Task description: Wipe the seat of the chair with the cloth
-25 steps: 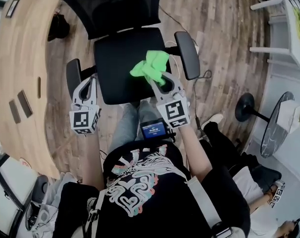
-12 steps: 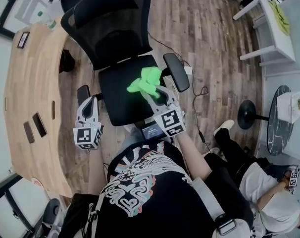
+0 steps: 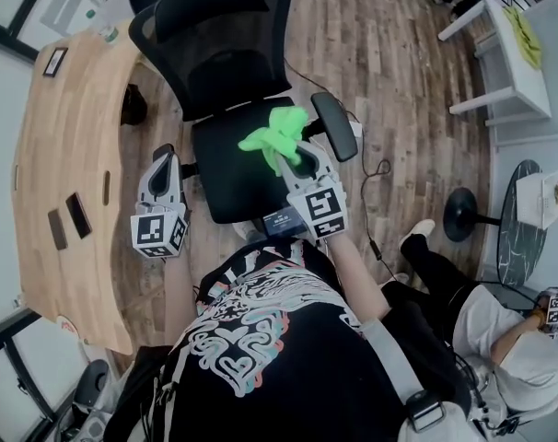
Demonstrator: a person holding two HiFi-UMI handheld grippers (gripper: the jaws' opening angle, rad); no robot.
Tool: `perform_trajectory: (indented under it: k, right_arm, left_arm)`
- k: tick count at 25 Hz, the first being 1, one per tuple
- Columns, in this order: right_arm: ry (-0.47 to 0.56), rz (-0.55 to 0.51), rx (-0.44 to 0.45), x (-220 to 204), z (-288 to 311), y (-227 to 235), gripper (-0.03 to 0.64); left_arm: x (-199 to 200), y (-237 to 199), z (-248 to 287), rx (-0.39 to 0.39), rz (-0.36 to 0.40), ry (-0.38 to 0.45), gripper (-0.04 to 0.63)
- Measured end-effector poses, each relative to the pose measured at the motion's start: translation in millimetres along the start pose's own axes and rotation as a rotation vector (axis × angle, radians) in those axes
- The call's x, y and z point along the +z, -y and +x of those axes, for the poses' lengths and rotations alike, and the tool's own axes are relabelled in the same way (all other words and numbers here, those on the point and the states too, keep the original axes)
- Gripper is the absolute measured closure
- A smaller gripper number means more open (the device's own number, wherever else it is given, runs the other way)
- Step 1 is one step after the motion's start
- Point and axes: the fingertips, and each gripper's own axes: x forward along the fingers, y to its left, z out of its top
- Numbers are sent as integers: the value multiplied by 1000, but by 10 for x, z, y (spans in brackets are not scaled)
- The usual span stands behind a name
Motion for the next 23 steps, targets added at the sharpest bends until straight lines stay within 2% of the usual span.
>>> perform_trajectory:
  k: [6, 23]
  right_arm:
    - [4, -11, 1, 106, 47, -53, 514]
    - [15, -15, -1, 51, 50, -104, 514]
  left_arm:
    - [60, -34, -5, -5, -3, 10, 597]
    - [63, -100, -57, 20, -1, 35, 597]
